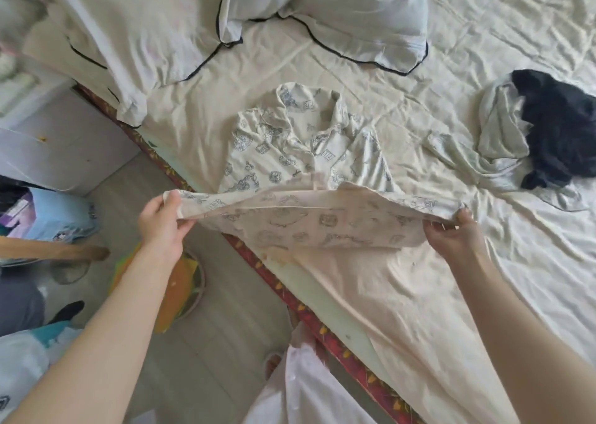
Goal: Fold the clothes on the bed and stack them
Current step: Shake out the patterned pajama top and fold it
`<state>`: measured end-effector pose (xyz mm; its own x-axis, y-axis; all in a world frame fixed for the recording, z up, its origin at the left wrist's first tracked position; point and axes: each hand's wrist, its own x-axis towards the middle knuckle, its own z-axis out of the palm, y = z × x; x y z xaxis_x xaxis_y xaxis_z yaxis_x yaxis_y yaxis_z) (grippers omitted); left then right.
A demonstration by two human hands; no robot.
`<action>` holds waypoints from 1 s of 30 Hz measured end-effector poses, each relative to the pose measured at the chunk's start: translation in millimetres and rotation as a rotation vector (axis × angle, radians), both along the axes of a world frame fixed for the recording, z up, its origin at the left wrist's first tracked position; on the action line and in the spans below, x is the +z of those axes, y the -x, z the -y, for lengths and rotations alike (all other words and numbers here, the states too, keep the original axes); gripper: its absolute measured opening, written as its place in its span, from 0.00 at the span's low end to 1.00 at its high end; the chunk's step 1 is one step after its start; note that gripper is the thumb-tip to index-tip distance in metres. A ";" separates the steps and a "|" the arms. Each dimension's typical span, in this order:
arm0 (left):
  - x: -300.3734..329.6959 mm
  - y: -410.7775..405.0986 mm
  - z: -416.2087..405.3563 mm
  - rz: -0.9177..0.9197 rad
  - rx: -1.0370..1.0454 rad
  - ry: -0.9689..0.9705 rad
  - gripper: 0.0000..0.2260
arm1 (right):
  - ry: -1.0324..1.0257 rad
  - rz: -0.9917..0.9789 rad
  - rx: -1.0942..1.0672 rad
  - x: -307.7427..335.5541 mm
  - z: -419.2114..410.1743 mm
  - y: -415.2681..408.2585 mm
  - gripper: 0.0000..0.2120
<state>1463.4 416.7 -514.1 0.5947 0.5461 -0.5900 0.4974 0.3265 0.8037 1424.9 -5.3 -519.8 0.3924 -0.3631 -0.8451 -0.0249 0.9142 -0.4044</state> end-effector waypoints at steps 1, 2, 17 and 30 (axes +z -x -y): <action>-2.4 -19.2 1.9 0.001 -0.019 -0.007 0.03 | -0.024 0.018 -0.020 -3.5 3.0 -18.3 0.13; -5.5 -38.1 3.6 -0.002 -0.038 -0.014 0.04 | -0.041 0.031 -0.032 -7.7 6.1 -36.6 0.13; -58.5 -240.6 16.5 0.012 0.016 0.001 0.04 | 0.005 0.076 0.026 -65.3 22.0 -232.8 0.09; -103.9 -226.7 64.0 0.119 -0.964 -0.915 0.12 | 1.235 -0.171 1.289 -111.6 -48.1 -258.4 0.11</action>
<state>1690.1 352.7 -618.0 0.9863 0.0501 -0.1573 0.1354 -0.7904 0.5975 1683.3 42.7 -631.4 0.8561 -0.3189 -0.4066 -0.5166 -0.5121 -0.6861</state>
